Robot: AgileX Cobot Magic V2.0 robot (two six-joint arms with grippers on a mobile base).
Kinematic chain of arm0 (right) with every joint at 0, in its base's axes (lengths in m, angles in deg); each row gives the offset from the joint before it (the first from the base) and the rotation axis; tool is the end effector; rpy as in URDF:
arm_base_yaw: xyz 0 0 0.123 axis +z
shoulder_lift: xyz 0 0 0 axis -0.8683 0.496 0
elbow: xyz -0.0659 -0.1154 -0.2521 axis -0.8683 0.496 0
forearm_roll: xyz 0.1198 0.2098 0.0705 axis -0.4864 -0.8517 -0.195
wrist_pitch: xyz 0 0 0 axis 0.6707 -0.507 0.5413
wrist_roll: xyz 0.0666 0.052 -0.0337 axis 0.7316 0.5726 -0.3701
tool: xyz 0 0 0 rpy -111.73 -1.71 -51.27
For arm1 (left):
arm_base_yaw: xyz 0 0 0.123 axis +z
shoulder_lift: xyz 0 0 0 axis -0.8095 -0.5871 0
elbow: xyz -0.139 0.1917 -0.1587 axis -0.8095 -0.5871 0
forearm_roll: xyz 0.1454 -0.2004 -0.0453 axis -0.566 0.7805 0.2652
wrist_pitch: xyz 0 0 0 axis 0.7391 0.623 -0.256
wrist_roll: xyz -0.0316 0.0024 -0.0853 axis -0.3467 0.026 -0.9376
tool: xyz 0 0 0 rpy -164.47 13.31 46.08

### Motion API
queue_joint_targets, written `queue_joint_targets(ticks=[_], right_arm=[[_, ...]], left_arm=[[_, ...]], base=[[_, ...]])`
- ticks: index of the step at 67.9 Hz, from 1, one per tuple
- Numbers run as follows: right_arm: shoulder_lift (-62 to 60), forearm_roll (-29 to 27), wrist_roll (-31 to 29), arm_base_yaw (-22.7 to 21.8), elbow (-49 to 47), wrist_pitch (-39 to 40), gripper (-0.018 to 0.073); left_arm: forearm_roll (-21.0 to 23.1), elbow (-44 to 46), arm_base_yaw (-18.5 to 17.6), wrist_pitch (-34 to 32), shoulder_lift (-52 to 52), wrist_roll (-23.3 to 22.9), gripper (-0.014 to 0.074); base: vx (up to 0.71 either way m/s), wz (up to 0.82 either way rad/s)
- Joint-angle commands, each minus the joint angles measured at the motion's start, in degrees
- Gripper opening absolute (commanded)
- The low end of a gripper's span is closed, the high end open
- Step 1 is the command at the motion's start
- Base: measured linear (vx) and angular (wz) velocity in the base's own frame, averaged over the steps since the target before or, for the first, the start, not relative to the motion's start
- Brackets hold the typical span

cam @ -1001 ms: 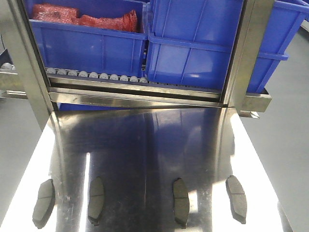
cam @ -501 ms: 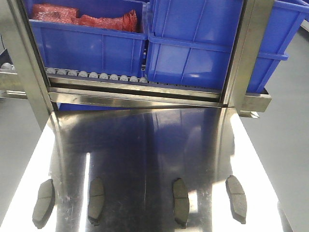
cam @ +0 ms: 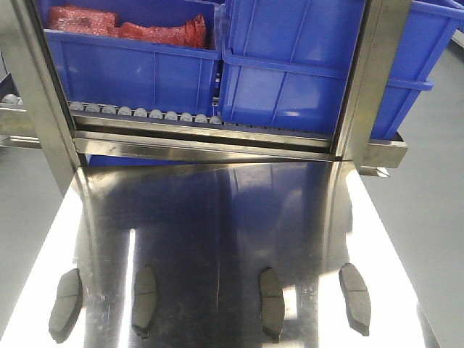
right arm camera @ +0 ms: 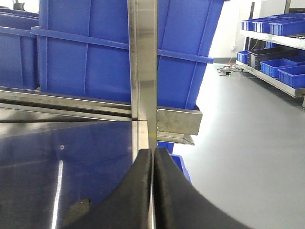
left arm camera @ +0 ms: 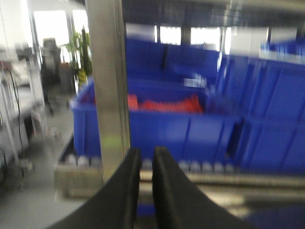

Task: Move and align brake pads A on conveyor

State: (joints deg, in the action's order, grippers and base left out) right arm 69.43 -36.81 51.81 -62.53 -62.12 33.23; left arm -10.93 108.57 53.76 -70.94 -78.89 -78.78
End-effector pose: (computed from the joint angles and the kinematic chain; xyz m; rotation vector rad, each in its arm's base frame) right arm 0.0567 -0.0017 0.1942 0.0115 1.6120 -0.0403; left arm 0.1270 -0.0027 0.4034 0.0358 1.6204 -0.0094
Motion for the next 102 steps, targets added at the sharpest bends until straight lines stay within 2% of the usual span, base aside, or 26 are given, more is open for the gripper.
queue_joint_targets(ticks=[1, 10, 16, 22, 27, 47, 65, 76, 91, 102], right_arm=[[-0.75, 0.26, -0.01, -0.44, 0.67, 4.16, -0.0007], [-0.75, 0.26, -0.01, -0.44, 0.67, 4.16, -0.0007], [-0.75, 0.26, -0.01, -0.44, 0.67, 4.11, -0.0007], [-0.75, 0.26, -0.01, -0.44, 0.67, 4.11, -0.0007], [-0.75, 0.26, -0.01, -0.44, 0.67, 4.11, -0.0007], [-0.75, 0.26, -0.01, -0.44, 0.67, 4.11, -0.0007], [-0.75, 0.26, -0.01, -0.44, 0.67, 4.11, -0.0007], [-0.75, 0.26, -0.01, -0.44, 0.67, 4.11, -0.0007], [-0.75, 0.26, -0.01, -0.44, 0.67, 4.16, -0.0007], [-0.75, 0.26, -0.01, -0.44, 0.67, 4.16, -0.0007]], left_arm=[[0.67, 5.90, -0.22, 2.98, -6.47, -0.27, 0.0184], [2.26, 8.76, -0.22, 6.06, -13.00, -0.38, 0.0388], [4.74, 8.87, -0.22, 7.24, -16.22, -2.36, 0.0529], [4.62, 8.87, -0.22, 9.81, -18.61, -3.12, 0.0633], [4.56, 8.87, -0.22, 11.17, -19.98, -3.12, 0.0673], [3.75, 8.87, -0.22, 20.87, -23.41, -2.47, 0.0666], [3.63, 9.64, -0.56, 29.58, -30.20, -5.77, 0.0630], [1.14, 10.23, -4.02, 32.00, -34.54, -10.21, 0.0605], [1.06, 10.23, -9.34, 35.44, -41.53, -16.84, 0.0596], [0.13, 10.23, -11.37, 36.67, -46.65, -19.79, 0.0593]], base=[[0.00, 0.00], [0.00, 0.00], [0.00, 0.00], [0.00, 0.00], [0.00, 0.00], [0.00, 0.00], [0.00, 0.00], [0.00, 0.00], [0.00, 0.00], [0.00, 0.00]])
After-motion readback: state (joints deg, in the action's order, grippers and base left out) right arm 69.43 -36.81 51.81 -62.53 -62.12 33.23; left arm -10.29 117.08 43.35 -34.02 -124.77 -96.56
